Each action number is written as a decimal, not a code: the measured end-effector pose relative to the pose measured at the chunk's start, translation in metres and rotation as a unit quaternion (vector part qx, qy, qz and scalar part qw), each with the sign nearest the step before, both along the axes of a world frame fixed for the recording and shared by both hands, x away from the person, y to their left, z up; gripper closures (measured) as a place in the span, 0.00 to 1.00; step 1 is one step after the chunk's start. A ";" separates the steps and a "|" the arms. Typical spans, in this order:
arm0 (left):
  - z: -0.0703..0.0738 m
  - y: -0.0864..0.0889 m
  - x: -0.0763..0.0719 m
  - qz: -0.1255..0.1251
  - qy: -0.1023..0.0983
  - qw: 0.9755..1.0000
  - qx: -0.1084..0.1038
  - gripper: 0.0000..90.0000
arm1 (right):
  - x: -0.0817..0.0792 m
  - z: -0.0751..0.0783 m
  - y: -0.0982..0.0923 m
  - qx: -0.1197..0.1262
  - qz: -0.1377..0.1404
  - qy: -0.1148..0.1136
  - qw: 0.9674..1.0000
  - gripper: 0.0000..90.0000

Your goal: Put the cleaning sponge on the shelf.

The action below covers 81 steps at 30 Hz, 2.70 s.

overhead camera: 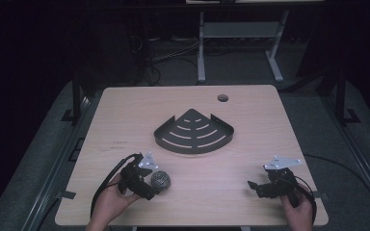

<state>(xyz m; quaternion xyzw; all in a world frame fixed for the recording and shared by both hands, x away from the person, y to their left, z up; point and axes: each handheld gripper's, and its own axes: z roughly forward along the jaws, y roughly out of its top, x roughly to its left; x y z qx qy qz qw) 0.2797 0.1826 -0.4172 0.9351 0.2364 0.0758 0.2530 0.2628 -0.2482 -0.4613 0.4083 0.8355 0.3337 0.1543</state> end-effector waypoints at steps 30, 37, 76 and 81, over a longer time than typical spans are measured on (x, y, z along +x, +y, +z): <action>-0.013 -0.011 0.015 0.007 0.033 0.999 0.021 0.22 | 0.000 0.000 0.001 0.001 0.004 -0.003 1.000 0.16; -0.016 -0.014 0.017 0.008 0.041 0.999 0.028 0.22 | 0.000 0.000 0.002 -0.001 0.008 -0.004 1.000 0.16; -0.017 -0.020 0.021 -0.004 0.043 0.998 0.051 0.37 | 0.000 0.001 0.004 -0.001 0.011 -0.001 1.000 0.16; -0.013 -0.019 0.022 -0.002 0.041 0.998 0.050 0.38 | 0.000 0.000 0.004 -0.002 0.015 -0.003 1.000 0.16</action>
